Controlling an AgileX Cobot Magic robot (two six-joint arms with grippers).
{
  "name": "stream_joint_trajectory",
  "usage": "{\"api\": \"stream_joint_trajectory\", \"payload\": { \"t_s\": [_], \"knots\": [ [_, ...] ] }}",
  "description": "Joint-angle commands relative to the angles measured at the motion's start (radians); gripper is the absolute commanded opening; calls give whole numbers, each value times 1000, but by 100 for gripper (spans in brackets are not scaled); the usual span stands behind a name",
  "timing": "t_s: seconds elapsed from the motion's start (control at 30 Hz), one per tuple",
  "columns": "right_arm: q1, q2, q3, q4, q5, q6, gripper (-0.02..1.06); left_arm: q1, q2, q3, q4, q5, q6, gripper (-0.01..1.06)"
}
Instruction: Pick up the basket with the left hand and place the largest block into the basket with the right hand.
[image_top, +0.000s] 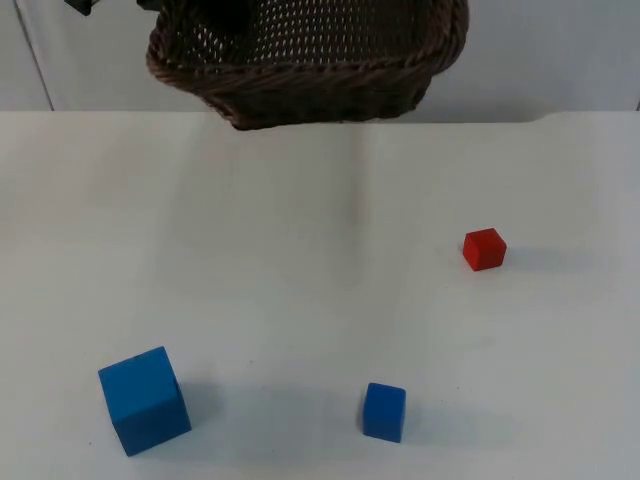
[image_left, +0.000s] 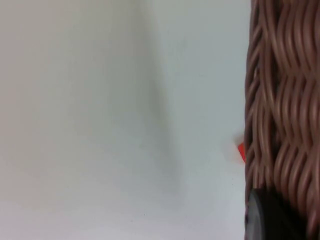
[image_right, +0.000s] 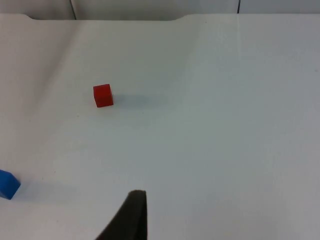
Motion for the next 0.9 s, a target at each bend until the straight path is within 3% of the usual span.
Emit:
{"api": "stream_joint_trajectory", "payload": {
  "t_s": [0.0,0.5,0.7,0.87],
  "knots": [
    [-5,-2,3,-1,-3,-1,105,2,-16,-10,-16,6,-10,0],
    [-5,-2,3,3,-3,5,105,2,-16,-9,-13,9,-10,0],
    [-5,-2,1,68,-14,7,105,2,-16,-9,-13,9,-10,0],
    [-5,-2,1,142,-16,-81,105,2,-16,-9,-13,7,-10,0]
  ]
}}
